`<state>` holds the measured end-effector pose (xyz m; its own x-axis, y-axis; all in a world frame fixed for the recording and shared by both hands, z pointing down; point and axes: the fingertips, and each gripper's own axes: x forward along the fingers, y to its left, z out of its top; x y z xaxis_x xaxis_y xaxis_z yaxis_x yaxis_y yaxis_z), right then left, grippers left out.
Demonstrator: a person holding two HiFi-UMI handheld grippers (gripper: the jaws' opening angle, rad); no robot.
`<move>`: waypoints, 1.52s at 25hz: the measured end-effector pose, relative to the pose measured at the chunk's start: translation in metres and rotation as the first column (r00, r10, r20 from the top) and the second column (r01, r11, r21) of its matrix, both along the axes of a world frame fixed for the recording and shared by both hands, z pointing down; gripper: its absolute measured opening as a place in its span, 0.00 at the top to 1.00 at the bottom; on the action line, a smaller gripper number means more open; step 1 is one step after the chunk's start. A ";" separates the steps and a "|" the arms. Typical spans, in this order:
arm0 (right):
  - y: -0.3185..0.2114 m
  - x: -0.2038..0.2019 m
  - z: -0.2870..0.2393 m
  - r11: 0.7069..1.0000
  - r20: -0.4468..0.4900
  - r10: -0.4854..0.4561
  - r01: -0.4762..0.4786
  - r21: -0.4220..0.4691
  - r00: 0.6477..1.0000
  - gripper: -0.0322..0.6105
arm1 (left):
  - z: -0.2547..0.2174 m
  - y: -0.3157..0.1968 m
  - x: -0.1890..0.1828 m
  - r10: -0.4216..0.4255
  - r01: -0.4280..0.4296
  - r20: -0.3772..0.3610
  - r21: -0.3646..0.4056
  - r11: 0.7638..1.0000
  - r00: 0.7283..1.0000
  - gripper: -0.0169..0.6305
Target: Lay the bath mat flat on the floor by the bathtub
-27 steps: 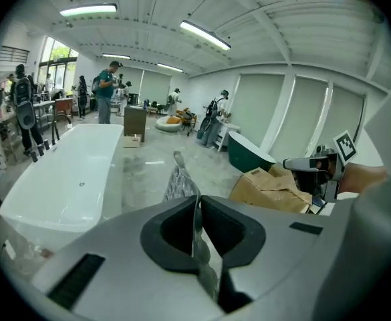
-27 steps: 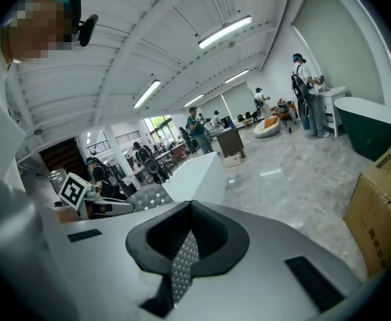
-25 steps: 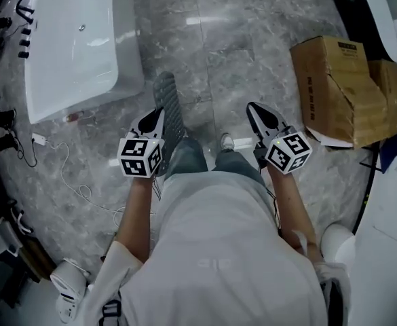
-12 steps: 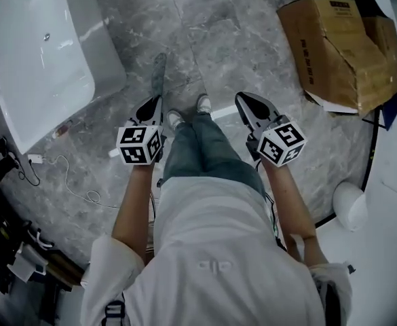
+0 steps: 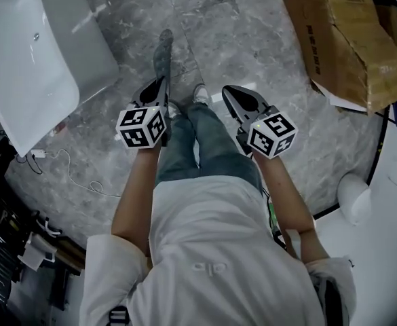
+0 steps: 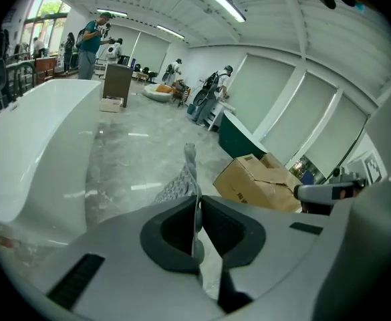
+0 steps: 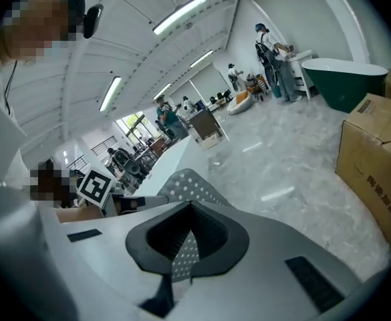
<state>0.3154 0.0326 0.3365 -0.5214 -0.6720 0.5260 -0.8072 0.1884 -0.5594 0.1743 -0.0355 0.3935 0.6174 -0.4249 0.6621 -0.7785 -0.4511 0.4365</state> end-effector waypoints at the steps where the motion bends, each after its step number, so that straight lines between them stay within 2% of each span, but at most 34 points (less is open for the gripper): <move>1: -0.001 0.008 0.007 1.000 0.007 0.006 -0.006 -0.008 1.000 0.91 | 0.003 -0.004 0.011 -0.012 0.012 -0.010 -0.004 1.000 1.000 0.93; 9: -0.001 0.057 0.066 0.995 0.034 0.086 -0.084 -0.047 0.996 0.91 | 0.051 -0.023 0.071 -0.074 0.070 -0.058 -0.056 0.996 0.996 0.93; 12: 0.004 0.064 0.094 0.991 0.029 0.116 -0.114 -0.062 0.993 0.91 | 0.082 -0.025 0.074 -0.083 0.078 -0.061 -0.077 0.994 0.995 0.93; 16: 0.015 0.055 0.138 0.985 0.003 0.136 -0.135 -0.106 0.991 0.91 | 0.139 -0.026 0.056 -0.077 0.072 -0.042 -0.105 0.992 0.996 0.93; 20: 0.020 0.028 0.174 0.980 -0.023 0.140 -0.142 -0.142 0.990 0.91 | 0.196 -0.031 0.018 -0.068 0.066 -0.017 -0.108 0.992 0.998 0.93; 26: 0.021 -0.034 0.220 0.974 -0.028 0.124 -0.127 -0.186 0.992 0.91 | 0.266 -0.038 -0.071 -0.077 0.080 0.031 -0.115 0.990 0.997 0.93; 31: 0.009 -0.086 0.252 0.974 -0.026 0.102 -0.105 -0.198 0.994 0.91 | 0.306 -0.038 -0.136 0.019 -0.009 0.140 -0.068 0.998 0.990 0.93; 38: -0.003 -0.158 0.306 0.971 -0.009 0.047 -0.048 -0.235 0.999 0.91 | 0.374 -0.019 -0.226 0.020 0.005 0.175 -0.143 0.990 0.984 0.93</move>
<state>0.1571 0.0300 0.6425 -0.4898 -0.5535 0.6736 -0.8139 0.0135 -0.5808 -0.0519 -0.0541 0.7671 0.4888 -0.3147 0.8136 -0.8456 -0.4002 0.3533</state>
